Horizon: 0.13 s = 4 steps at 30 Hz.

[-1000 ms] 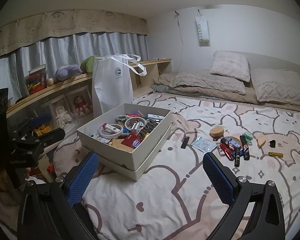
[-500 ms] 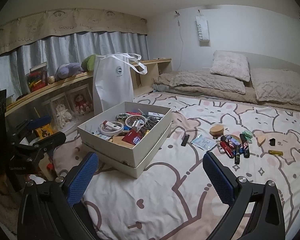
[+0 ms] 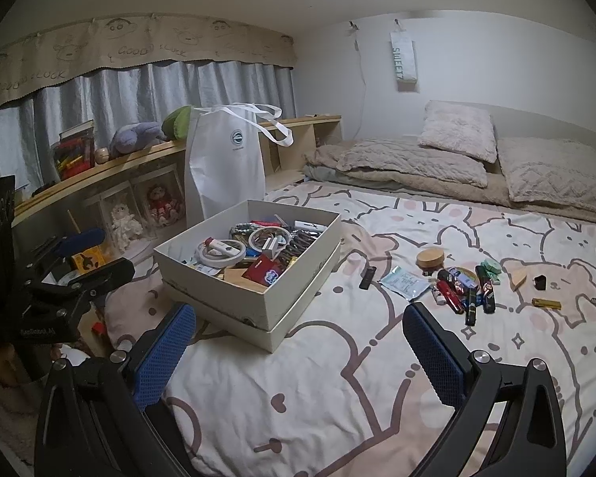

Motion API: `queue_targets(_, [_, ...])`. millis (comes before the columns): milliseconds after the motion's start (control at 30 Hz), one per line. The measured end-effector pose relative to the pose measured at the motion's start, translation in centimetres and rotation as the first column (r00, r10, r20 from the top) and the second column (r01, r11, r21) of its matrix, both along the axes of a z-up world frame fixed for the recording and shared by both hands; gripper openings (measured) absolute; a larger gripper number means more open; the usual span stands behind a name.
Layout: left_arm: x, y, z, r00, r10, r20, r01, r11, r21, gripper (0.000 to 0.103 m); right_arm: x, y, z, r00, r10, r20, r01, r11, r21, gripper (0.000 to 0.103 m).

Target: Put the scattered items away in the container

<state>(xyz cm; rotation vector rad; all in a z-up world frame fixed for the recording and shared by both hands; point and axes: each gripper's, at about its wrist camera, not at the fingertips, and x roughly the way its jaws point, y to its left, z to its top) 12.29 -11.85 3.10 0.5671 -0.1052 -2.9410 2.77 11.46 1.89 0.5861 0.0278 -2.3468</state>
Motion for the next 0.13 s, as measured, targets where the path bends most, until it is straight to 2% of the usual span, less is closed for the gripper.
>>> queue_targets(133, [0.01, -0.2, -0.12, 1.0, 0.006, 0.005, -0.006, 1.0, 0.006, 0.103, -0.11, 0.19, -0.11, 1.0, -0.003, 0.006, 0.003, 1.0, -0.005, 0.103])
